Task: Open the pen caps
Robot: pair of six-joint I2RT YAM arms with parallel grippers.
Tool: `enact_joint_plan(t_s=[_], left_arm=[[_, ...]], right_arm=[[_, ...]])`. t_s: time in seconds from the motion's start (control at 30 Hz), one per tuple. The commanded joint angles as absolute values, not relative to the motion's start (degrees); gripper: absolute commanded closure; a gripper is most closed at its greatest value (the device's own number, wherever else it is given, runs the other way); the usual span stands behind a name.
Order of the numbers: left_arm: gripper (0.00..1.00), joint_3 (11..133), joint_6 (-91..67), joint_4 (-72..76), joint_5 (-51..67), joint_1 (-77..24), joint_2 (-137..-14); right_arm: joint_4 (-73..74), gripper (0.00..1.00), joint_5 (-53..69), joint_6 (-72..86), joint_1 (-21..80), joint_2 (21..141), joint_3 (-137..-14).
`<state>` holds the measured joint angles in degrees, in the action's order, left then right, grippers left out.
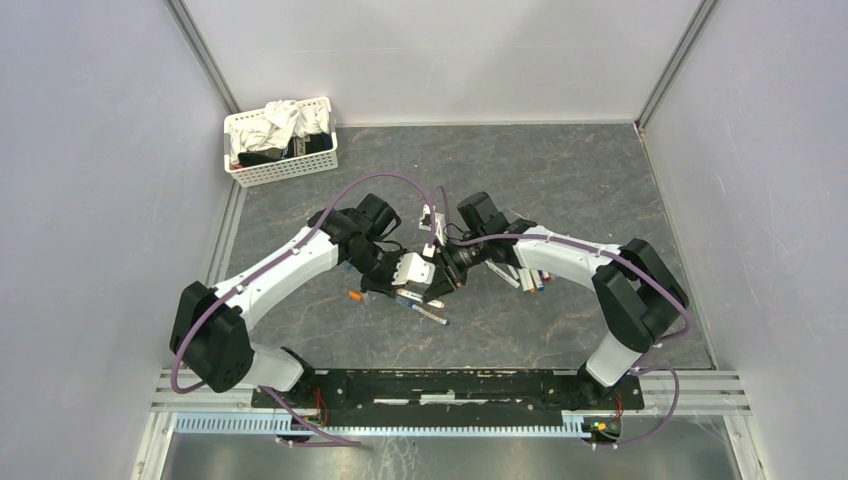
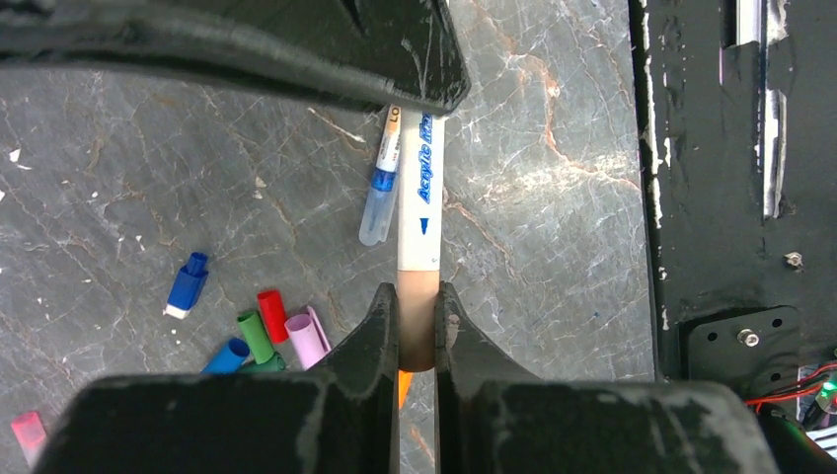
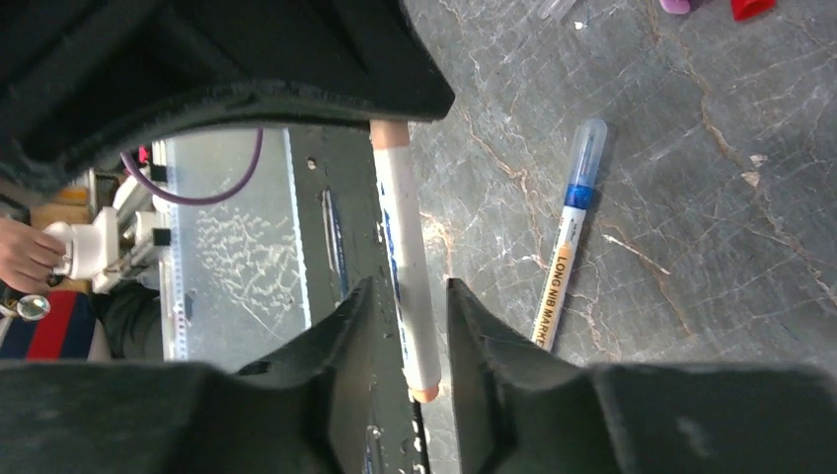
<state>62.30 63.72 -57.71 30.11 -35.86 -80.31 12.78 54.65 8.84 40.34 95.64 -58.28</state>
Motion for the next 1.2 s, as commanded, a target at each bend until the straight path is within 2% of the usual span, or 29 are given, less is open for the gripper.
enact_joint_plan(t_s=[0.0,0.1,0.2,0.33,0.43,0.5,0.53,0.9,1.07,1.17], left_arm=[[0.98,61.91,62.92,-56.49,31.69,-36.57,-80.61],[0.98,62.84,62.73,-56.47,32.35,-36.64,-80.36],[0.98,63.88,63.05,-57.05,32.71,-36.65,-80.29],[0.98,64.68,63.32,-57.67,32.91,-36.65,-80.18],[0.98,64.56,63.88,-57.83,32.50,-36.67,-79.90],[0.98,64.51,64.25,-57.68,29.93,-36.58,-79.81],[0.98,64.47,64.42,-57.65,28.60,-36.44,-79.81],[0.98,71.17,74.58,-59.69,22.45,-23.04,-85.26],[0.98,70.45,72.81,-55.90,22.67,-22.23,-86.13],[0.98,67.43,67.77,-50.06,24.75,-22.44,-86.20]], right_arm=[[6.91,0.58,54.29,11.71,40.64,96.36,-58.95],[7.53,0.47,54.16,11.86,42.09,98.07,-60.72],[7.91,0.47,54.16,12.27,43.00,99.92,-62.16],[6.47,0.54,54.23,13.84,43.22,101.13,-62.31],[5.46,0.72,53.00,14.40,43.17,100.48,-61.44],[7.25,0.94,50.77,13.37,42.91,99.71,-61.03],[7.87,1.00,50.02,12.96,42.59,99.06,-60.37],[16.20,1.00,40.23,7.71,39.63,88.43,-49.84],[18.90,1.00,36.52,6.61,38.28,85.95,-49.94],[19.54,1.00,28.52,6.59,35.98,83.16,-50.63]])
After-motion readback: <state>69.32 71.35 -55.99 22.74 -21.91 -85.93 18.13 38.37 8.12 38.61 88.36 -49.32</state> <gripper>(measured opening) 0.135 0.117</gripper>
